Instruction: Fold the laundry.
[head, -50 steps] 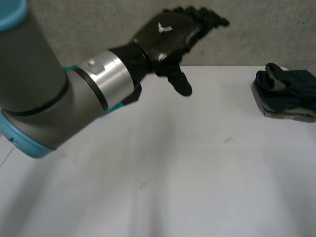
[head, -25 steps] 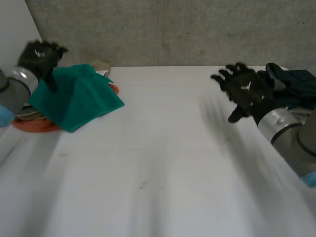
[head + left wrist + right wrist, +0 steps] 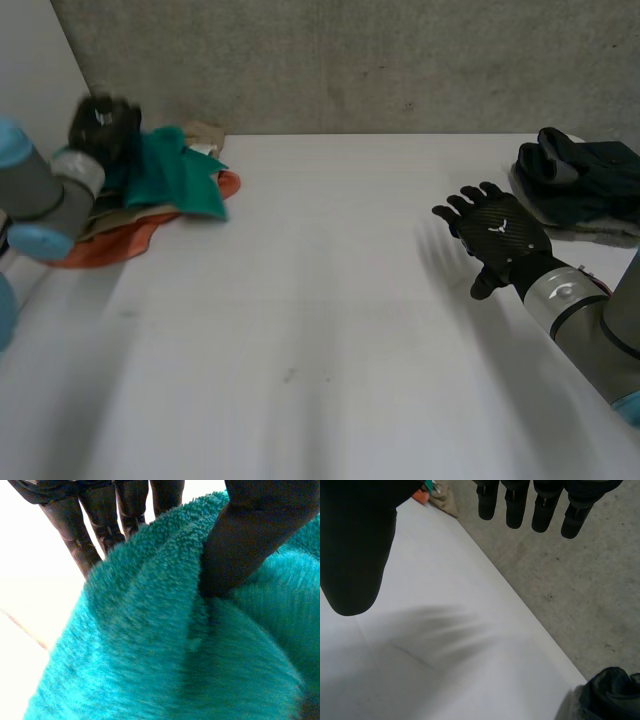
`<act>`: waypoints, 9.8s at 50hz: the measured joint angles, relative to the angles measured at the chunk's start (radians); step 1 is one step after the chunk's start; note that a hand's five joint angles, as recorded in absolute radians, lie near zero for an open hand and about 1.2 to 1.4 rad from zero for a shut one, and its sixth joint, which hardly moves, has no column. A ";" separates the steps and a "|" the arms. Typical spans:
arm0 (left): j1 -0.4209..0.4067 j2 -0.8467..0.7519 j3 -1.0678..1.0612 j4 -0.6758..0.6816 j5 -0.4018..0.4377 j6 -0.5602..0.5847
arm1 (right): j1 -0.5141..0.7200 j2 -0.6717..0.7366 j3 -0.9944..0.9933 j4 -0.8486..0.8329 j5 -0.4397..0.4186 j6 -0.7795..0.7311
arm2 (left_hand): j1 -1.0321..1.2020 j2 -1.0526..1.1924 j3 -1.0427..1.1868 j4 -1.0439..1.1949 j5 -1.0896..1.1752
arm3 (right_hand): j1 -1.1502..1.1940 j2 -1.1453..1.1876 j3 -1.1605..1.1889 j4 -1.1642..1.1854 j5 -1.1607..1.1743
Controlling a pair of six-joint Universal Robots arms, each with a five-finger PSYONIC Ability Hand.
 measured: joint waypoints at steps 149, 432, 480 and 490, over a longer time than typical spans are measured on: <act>-0.327 0.566 -0.993 -0.122 -0.230 -0.386 | 0.054 0.020 -0.252 0.266 0.274 0.055 | -0.707 -0.783 -0.752 -0.773 -0.711 | 0.901 0.967 0.979 0.986 0.929; -0.217 0.337 -0.860 -0.083 0.002 -0.060 | 0.093 0.089 -0.312 0.405 0.263 0.167 | -0.588 -0.664 -0.638 -0.655 -0.605 | 0.877 0.965 0.981 0.987 0.903; -0.245 0.871 -1.009 -0.300 -0.108 -0.057 | 0.093 -0.108 -0.439 0.924 0.252 -0.202 | 0.038 -0.002 0.024 0.009 0.021 | 0.877 0.965 0.981 0.987 0.903; -0.246 0.647 -0.932 -0.294 -0.119 0.031 | 0.103 0.037 -0.492 0.926 0.269 -0.265 | 0.038 0.000 0.026 0.009 0.021 | 0.877 0.965 0.981 0.987 0.903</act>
